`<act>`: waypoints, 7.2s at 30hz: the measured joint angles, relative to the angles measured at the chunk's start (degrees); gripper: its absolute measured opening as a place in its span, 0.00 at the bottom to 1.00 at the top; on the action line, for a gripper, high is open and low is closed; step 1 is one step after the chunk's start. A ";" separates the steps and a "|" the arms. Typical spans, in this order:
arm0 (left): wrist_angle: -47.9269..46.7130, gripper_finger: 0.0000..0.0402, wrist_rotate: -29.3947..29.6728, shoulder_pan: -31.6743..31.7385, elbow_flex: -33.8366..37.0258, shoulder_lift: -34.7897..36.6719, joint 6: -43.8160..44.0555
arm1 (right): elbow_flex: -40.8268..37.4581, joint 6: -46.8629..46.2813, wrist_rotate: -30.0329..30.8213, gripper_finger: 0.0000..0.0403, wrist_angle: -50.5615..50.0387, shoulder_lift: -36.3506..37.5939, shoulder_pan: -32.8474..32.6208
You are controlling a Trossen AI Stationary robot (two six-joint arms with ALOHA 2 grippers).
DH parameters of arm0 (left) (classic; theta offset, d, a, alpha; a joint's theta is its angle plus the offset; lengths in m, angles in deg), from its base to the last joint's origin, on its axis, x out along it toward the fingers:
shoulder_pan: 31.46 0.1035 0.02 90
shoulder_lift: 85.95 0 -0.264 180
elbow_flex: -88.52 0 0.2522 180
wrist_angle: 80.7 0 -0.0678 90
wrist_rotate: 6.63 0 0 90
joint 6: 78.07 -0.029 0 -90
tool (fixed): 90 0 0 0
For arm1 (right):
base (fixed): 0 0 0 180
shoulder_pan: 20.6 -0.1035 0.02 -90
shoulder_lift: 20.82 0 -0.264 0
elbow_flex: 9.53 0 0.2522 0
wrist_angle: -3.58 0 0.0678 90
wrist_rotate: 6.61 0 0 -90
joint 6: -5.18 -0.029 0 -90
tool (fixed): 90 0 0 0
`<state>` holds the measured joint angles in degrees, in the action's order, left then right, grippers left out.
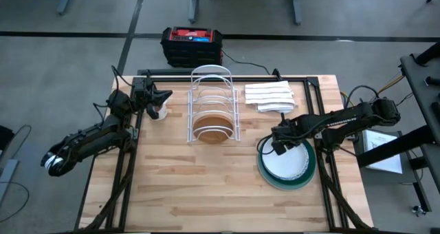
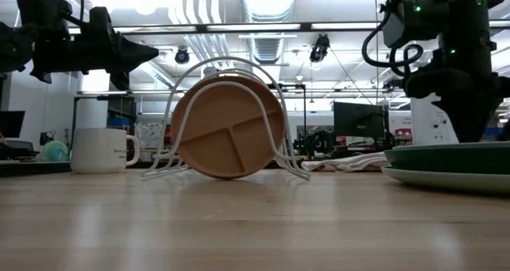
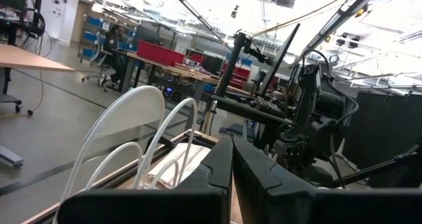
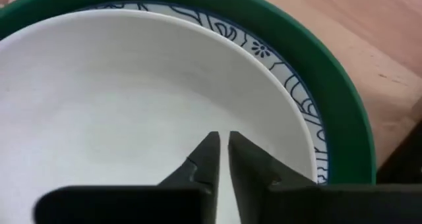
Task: Sort dishes
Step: Put the white plate in the dish rack
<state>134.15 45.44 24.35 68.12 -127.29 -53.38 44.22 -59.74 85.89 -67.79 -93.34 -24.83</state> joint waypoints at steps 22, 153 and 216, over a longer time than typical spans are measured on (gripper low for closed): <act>0.25 0.00 0.00 0.00 0.00 -0.07 -0.20 | 6.32 -10.93 -21.11 0.00 -10.29 0.01 -7.49; 3.24 0.00 0.50 0.00 -0.11 -0.94 1.07 | 4.76 -37.26 -0.92 0.19 -11.17 -4.47 -14.62; 3.24 0.00 0.94 0.00 -0.11 -0.94 1.03 | 6.14 -32.91 2.31 0.00 -16.10 -3.80 -14.64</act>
<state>137.39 46.38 24.35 68.01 -128.23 -52.36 50.35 -92.65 88.20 -83.89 -97.14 -39.47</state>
